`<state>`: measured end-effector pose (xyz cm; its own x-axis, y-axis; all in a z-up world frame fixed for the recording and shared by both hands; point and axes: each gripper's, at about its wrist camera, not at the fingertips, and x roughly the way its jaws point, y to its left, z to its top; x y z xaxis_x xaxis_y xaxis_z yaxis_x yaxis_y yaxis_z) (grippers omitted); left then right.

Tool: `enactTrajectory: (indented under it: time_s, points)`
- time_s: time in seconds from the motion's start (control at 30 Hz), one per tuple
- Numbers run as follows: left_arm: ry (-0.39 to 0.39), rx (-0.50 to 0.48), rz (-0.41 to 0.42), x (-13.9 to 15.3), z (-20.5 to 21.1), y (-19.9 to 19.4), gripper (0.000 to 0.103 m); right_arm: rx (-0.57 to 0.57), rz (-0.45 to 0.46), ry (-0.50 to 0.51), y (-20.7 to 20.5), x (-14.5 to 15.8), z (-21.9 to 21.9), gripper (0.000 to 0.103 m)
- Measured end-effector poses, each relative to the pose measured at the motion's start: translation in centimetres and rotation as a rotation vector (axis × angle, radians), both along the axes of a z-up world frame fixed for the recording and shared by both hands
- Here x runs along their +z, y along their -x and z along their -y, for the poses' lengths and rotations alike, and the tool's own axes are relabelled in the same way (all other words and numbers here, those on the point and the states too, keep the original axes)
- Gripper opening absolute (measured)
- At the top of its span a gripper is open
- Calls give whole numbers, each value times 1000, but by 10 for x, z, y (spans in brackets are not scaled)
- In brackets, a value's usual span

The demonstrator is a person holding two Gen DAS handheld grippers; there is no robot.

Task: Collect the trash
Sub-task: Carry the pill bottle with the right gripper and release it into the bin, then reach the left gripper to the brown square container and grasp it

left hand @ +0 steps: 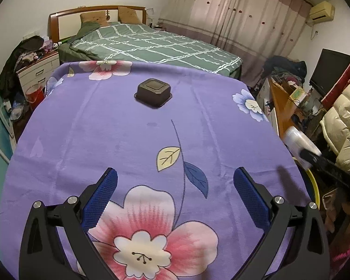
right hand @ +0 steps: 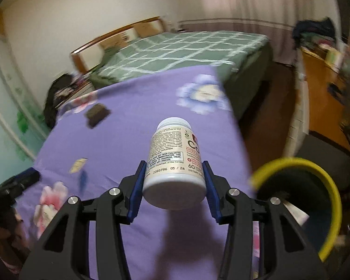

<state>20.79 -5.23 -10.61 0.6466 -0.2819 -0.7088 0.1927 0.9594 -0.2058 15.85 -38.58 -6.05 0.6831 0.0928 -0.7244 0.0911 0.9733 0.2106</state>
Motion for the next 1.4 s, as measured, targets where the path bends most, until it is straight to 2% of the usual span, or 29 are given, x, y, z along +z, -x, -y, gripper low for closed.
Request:
enactTrajectory:
  time_s: [0.27, 0.47, 0.53, 0.8, 0.97, 1.07, 1.27, 1.4]
  points:
    - [-13, -42, -3, 1, 23, 7, 98, -228, -77, 11, 53, -31, 79, 45]
    - [-30, -68, 6, 5, 38, 12, 98, -312, -115, 63, 59, -53, 102, 46]
    - [-33, -68, 7, 6, 38, 12, 98, -330, -111, 62, 61, -55, 105, 61]
    - [-42, -50, -10, -1, 32, 1, 98, -262, -81, 57, 50, -45, 87, 61]
    - [-74, -45, -25, -4, 24, -29, 98, -213, -71, 46, 32, -42, 69, 61]
    - [-104, -43, -26, -3, 19, -61, 98, -182, -70, 46, 20, -39, 57, 61]
    - [-90, -79, -78, -10, 16, -132, 98, -126, -66, 48, -6, -33, 37, 61]
    - [-113, -81, -107, -21, 19, -176, 98, -120, -66, 55, -15, -31, 29, 61]
